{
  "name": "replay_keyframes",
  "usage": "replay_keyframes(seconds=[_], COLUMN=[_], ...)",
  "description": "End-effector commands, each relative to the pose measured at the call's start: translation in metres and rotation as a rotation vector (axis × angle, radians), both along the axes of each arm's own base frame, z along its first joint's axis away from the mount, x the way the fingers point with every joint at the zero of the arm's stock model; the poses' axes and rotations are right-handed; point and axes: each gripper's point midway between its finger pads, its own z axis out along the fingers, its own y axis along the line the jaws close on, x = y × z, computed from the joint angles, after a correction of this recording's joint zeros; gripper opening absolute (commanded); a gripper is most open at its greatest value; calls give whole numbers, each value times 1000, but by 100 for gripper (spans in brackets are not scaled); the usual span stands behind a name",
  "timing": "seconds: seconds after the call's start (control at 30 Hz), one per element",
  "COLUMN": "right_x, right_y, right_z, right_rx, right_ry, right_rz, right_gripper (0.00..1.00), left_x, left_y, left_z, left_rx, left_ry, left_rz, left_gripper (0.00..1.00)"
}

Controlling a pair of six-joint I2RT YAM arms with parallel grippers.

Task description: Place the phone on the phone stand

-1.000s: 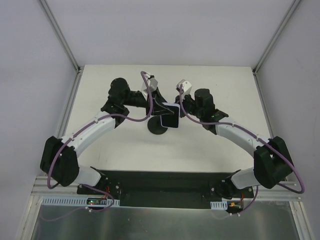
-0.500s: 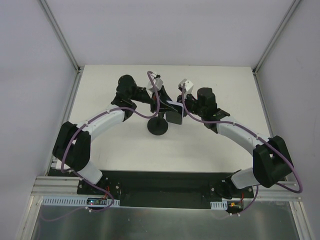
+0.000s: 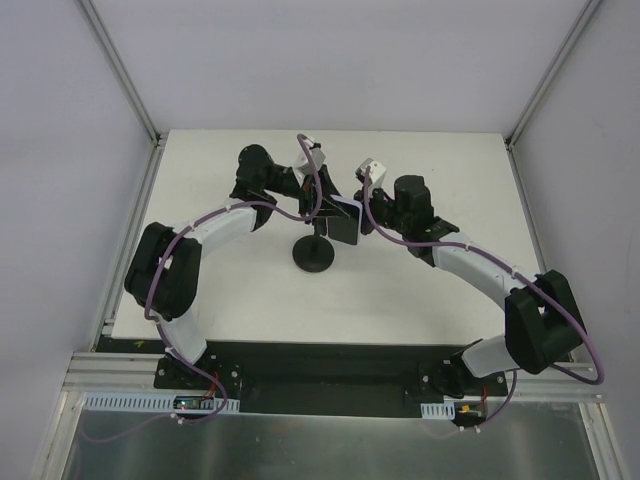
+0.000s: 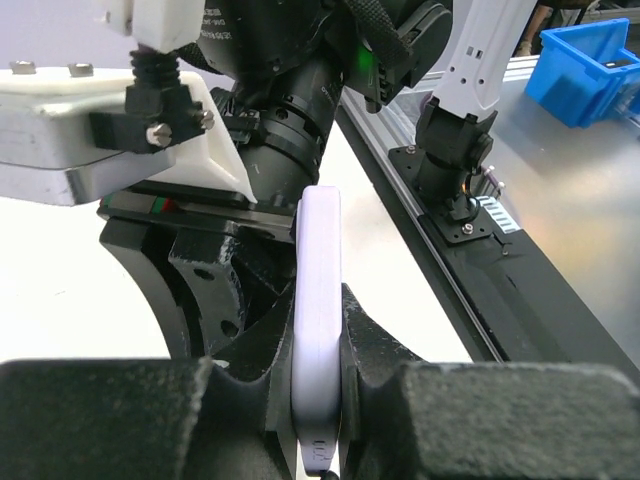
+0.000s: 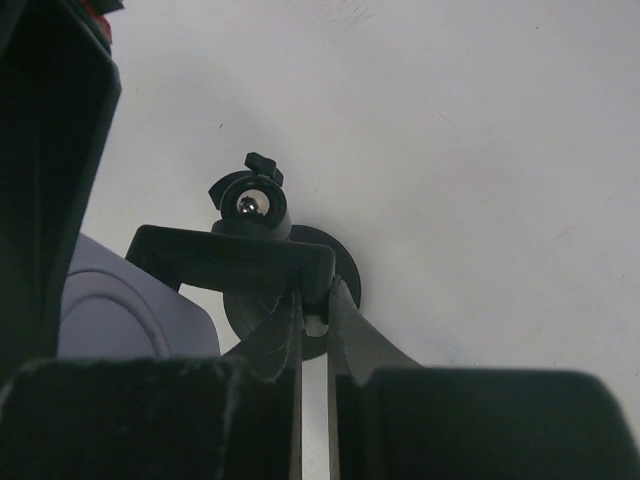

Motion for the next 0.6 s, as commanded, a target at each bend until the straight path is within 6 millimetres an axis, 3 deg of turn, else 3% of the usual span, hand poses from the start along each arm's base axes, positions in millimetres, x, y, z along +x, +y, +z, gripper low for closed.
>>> replay_keyframes(seconds=[0.0, 0.37, 0.57], right_x=[-4, -2, -1], right_y=[8, 7, 4], right_z=[6, 4, 5], right_rx=[40, 38, 38], right_ry=[12, 17, 14], right_rz=[37, 19, 2], right_gripper=[1, 1, 1], left_x=[13, 21, 24], left_y=[10, 7, 16], left_z=[26, 3, -5], left_rx=[-60, -35, -13], left_ry=[-164, -106, -76], left_rz=[-1, -1, 8], left_gripper=[0, 0, 0])
